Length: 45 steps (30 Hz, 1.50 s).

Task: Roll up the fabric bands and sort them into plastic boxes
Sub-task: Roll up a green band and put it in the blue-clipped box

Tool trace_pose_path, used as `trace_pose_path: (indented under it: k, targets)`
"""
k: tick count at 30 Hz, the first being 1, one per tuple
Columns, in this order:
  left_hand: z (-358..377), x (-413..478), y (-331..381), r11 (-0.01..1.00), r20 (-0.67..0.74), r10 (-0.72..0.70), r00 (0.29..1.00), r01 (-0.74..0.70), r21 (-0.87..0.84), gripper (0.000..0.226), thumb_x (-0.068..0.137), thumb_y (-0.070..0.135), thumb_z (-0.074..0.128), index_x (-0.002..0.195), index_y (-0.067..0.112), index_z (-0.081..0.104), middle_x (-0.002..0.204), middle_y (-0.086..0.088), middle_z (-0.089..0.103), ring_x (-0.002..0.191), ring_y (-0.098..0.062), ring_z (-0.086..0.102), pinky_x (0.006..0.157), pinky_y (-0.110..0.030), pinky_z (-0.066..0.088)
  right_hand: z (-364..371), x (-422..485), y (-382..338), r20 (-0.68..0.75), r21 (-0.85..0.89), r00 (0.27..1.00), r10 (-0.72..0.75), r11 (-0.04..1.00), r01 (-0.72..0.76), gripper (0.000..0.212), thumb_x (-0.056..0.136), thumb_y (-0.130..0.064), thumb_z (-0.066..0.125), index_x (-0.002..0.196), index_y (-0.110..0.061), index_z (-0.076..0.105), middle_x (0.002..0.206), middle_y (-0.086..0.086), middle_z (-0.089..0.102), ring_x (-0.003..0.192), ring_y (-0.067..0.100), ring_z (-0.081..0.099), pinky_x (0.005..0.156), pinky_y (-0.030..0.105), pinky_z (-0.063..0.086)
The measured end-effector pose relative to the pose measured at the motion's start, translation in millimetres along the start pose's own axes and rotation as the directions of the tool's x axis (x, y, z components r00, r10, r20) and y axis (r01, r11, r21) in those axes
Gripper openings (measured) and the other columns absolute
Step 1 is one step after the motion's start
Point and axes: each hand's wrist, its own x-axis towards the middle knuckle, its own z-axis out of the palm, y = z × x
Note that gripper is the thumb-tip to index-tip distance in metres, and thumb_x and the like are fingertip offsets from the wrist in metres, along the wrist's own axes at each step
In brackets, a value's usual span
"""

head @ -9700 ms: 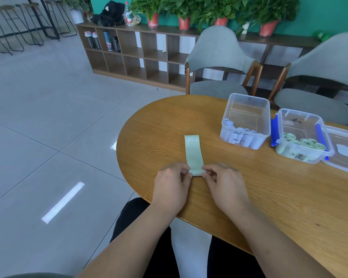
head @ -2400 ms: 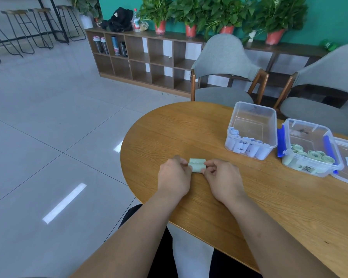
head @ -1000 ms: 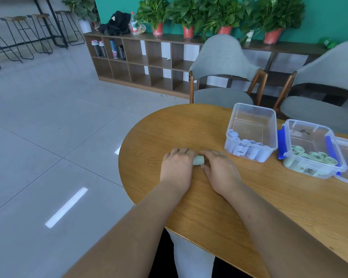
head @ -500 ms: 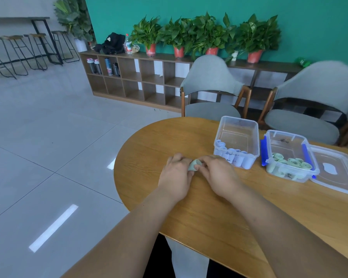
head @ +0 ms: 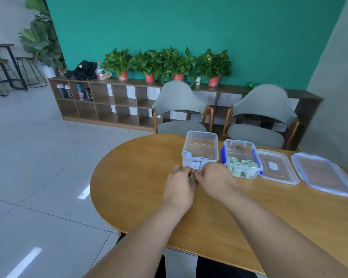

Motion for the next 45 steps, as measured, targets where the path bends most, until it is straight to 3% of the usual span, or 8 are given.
trace_pose_path:
  k: [7,12,14,17,23,29,39,45]
  targets:
    - [16,-20,35,0.987,0.026,0.014,1.000,-0.010,-0.160,0.010,0.081,0.022,0.071,0.091,0.026,0.069,0.086,0.010,0.071,0.080,-0.012,0.066,0.072,-0.037,0.056,-26,-38,34,-0.006,0.122,0.992,0.129,0.984,-0.128,0.048,0.096,-0.055,0.055,0.064,-0.020,0.044,0.071,0.001,0.055,0.078,0.027,0.058,0.052,0.030,0.030]
    - [24,-25,55,0.979,0.056,0.094,0.994,-0.082,-0.187,0.007,0.085,0.024,0.074,0.092,0.025,0.073,0.087,0.010,0.073,0.081,-0.011,0.066,0.074,-0.035,0.056,-40,-50,55,-0.014,0.165,0.983,0.185,0.970,-0.180,0.039,0.094,-0.056,0.059,0.084,-0.019,0.063,0.084,0.000,0.067,0.086,0.024,0.064,0.066,0.032,0.046]
    - [29,-25,62,0.976,0.075,0.120,0.990,-0.104,-0.191,0.010,0.086,0.023,0.074,0.095,0.025,0.075,0.088,0.010,0.073,0.082,-0.010,0.066,0.074,-0.033,0.056,-46,-54,63,-0.055,0.235,0.986,0.157,0.962,-0.141,0.026,0.094,-0.050,0.065,0.106,-0.027,0.067,0.095,-0.007,0.071,0.092,0.016,0.066,0.074,0.031,0.051]
    - [34,-23,70,0.975,0.085,0.150,0.985,-0.133,-0.178,0.011,0.086,0.023,0.075,0.097,0.024,0.075,0.086,0.009,0.072,0.080,-0.011,0.065,0.072,-0.034,0.055,-54,-59,73,-0.091,0.270,0.995,0.046,0.963,-0.020,0.015,0.095,-0.035,0.068,0.109,-0.034,0.075,0.099,-0.016,0.074,0.093,0.004,0.067,0.083,0.028,0.056]
    - [43,-15,78,0.953,0.103,0.116,0.988,-0.081,-0.293,0.013,0.087,0.023,0.077,0.099,0.027,0.077,0.080,0.012,0.074,0.079,-0.003,0.068,0.074,-0.027,0.056,-60,-55,92,-0.085,0.277,0.996,-0.023,0.960,0.046,0.020,0.094,-0.029,0.071,0.111,-0.038,0.076,0.105,-0.019,0.072,0.084,-0.006,0.060,0.070,0.012,0.044]
    - [60,0,78,0.943,0.167,0.041,0.985,0.018,-0.332,0.022,0.087,0.018,0.081,0.098,0.028,0.066,0.085,0.015,0.072,0.083,0.002,0.067,0.076,-0.022,0.057,-60,-39,111,-0.049,0.260,0.997,-0.058,0.963,0.069,0.031,0.089,-0.023,0.074,0.119,-0.033,0.073,0.109,-0.016,0.071,0.087,0.003,0.066,0.078,0.020,0.051]
    - [92,35,80,0.960,0.139,0.075,0.988,-0.033,-0.280,0.018,0.087,0.023,0.083,0.098,0.027,0.068,0.094,0.013,0.068,0.089,-0.003,0.066,0.081,-0.026,0.058,-53,3,140,-0.095,0.165,0.992,-0.083,0.981,0.098,0.024,0.088,-0.027,0.076,0.110,-0.035,0.075,0.099,-0.015,0.070,0.082,0.005,0.065,0.080,0.030,0.057]
    - [102,57,84,0.966,0.138,0.044,0.989,-0.007,-0.260,0.017,0.089,0.029,0.081,0.100,0.025,0.069,0.090,0.014,0.069,0.088,-0.003,0.066,0.080,-0.022,0.056,-56,34,150,-0.113,0.041,0.985,-0.130,0.990,0.136,0.026,0.092,-0.031,0.074,0.118,-0.025,0.074,0.104,-0.004,0.075,0.097,0.017,0.066,0.083,0.032,0.055]
